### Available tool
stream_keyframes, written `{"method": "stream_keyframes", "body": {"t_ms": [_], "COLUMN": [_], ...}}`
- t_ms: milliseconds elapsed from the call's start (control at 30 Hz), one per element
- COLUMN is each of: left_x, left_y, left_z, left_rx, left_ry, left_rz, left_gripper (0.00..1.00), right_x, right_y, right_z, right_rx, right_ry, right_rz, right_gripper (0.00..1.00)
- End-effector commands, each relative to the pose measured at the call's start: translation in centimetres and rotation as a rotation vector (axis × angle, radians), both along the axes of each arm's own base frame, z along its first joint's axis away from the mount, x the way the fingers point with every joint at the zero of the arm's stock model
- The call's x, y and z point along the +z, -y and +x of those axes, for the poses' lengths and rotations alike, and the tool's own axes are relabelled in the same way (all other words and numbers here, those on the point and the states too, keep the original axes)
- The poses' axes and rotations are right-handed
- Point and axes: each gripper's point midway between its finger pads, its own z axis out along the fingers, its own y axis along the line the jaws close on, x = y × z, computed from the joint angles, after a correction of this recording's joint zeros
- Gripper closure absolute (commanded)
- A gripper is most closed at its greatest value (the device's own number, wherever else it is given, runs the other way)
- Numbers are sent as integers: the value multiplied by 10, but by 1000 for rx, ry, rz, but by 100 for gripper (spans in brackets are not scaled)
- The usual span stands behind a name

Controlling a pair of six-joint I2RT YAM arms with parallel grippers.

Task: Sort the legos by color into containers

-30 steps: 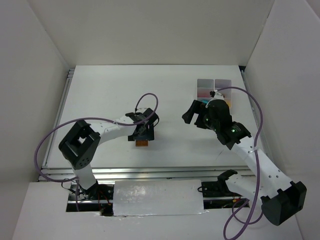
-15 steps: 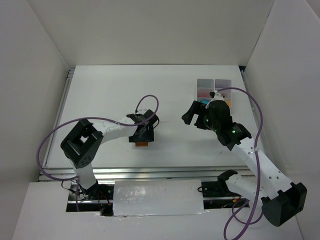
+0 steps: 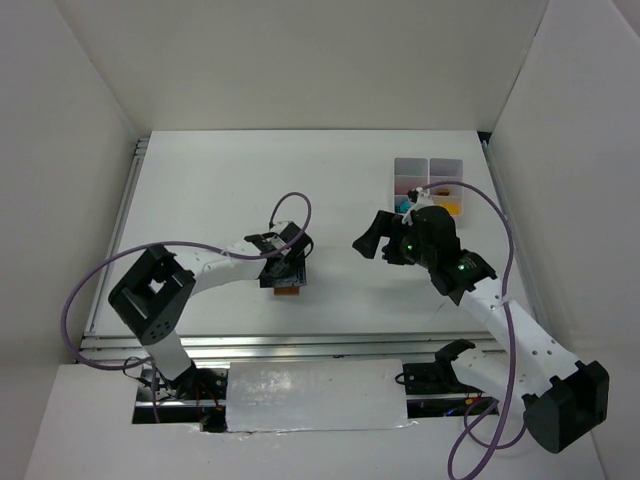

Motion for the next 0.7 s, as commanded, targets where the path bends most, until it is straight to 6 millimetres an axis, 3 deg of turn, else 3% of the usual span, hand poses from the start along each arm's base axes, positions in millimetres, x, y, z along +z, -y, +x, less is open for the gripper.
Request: {"method": "stream_keyframes", "body": {"t_ms": [0, 167, 233, 267, 300, 367, 400, 500, 667], "left_x": [28, 92, 98, 105, 124, 129, 146, 161, 180], "left_y": [27, 51, 53, 59, 69, 75, 81, 87, 99], "left_z": [-6, -5, -12, -17, -20, -33, -36, -50, -63], "left_rx": [-115, -372, -478, -528, -573, -668, -694, -790, -920], "left_ry": [50, 306, 366, 393, 465, 500, 560, 626, 678], "left_rz": [-114, -112, -97, -124, -173, -206, -251, -302, -333], "left_gripper": [100, 100, 100, 100, 100, 100, 100, 100, 100], "right_x": [11, 18, 24, 25, 26, 20, 15, 11, -7], "right_y": [-20, -6, -3, -7, -10, -18, -21, -33, -65], "right_z": [-4, 5, 8, 6, 6, 3, 2, -7, -42], "right_rx": [123, 72, 83, 96, 113, 157, 169, 248, 413], "right_ry": [44, -22, -24, -40, -48, -111, -133, -181, -270], "right_rz": [101, 248, 312, 340, 351, 385, 392, 417, 330], "right_gripper": [0, 0, 0, 0, 2, 7, 16, 29, 29]}}
